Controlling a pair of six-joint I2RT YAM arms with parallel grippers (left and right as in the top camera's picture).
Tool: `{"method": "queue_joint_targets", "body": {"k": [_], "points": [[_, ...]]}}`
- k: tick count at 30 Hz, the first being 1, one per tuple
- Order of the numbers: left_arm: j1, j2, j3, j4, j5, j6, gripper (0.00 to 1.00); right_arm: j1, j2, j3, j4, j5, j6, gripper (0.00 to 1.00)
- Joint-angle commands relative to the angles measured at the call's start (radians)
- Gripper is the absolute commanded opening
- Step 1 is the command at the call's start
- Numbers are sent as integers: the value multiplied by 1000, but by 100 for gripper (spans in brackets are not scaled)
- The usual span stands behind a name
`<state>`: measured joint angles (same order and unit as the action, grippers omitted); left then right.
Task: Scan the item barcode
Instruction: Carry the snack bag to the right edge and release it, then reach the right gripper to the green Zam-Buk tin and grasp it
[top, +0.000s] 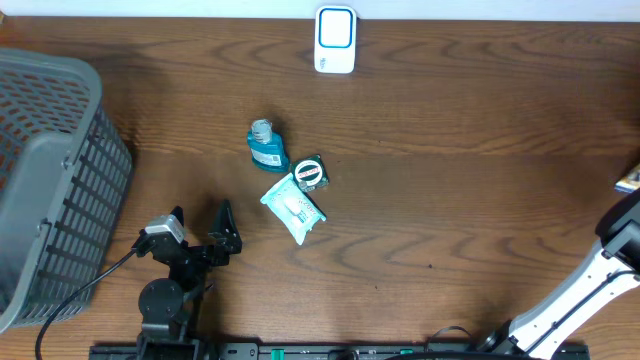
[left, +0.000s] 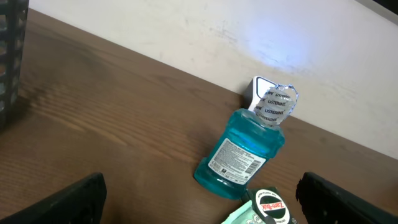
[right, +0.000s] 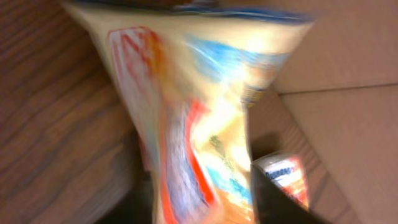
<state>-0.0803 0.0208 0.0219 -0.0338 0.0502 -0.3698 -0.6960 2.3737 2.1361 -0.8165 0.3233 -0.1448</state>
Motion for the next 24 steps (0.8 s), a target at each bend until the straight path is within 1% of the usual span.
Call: {"method": "queue_joint_targets", "body": {"k": [1,6,9,12,15,18,24], "points": [[3,-3,-18,-34,-13,1,97,-12,-45,6,-6,-155,95,99],[3,-3,-18,-34,-13,2,98,0,-151,6,-5,-453,97,99],[3,-3,-18,-34,-13,1,98,27,-242,6,-7,-669,140,99],[3,-3,-18,-34,-13,2,98,71,-328,6,-43,-814,187,99],[3,-3,-18,-34,-13,2,98,148,-403,6,-114,-831,228,99],[3,-3,-18,-34,-13,2,98,253,-454,6,-202,-830,227,99],[3,-3,-18,-34,-13,1,98,488,-457,0,-369,-830,298,99]]}}
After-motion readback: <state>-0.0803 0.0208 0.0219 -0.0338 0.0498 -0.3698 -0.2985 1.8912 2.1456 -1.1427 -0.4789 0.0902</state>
